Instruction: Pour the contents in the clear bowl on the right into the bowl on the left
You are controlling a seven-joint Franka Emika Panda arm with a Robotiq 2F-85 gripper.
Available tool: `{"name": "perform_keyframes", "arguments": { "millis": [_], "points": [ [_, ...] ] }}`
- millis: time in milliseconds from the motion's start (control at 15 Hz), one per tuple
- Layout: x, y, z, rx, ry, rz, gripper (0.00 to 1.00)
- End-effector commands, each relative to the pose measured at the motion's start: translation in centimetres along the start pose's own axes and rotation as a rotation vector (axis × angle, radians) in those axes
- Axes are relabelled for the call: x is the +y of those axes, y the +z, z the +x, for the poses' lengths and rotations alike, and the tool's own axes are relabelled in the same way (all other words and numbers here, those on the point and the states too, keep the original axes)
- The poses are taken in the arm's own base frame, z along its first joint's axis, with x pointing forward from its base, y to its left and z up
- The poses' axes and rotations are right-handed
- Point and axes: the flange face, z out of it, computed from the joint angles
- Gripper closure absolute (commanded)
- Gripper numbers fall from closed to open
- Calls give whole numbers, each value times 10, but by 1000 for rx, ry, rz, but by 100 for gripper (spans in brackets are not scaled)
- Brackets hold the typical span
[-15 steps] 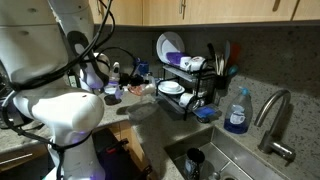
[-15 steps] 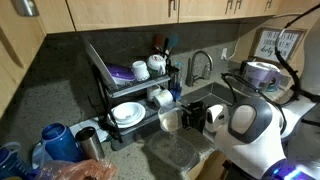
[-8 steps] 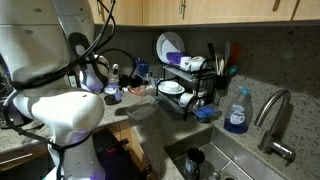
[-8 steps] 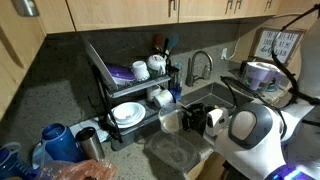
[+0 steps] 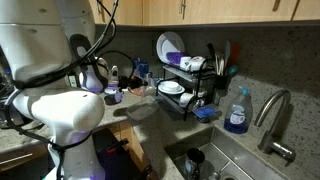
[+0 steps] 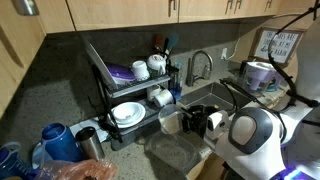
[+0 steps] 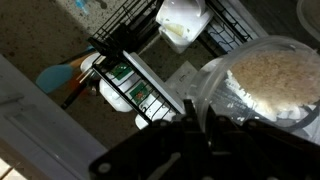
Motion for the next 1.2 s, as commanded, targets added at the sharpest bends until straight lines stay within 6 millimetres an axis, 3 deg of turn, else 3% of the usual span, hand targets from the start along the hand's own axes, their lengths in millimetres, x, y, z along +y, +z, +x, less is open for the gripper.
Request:
{"name": "perform_keyframes", "arguments": {
  "millis": [0,1133],
  "points": [
    [-1,-2,2,41,23,-25,97],
    [2,4,11,112,44,-110,97]
  ]
}}
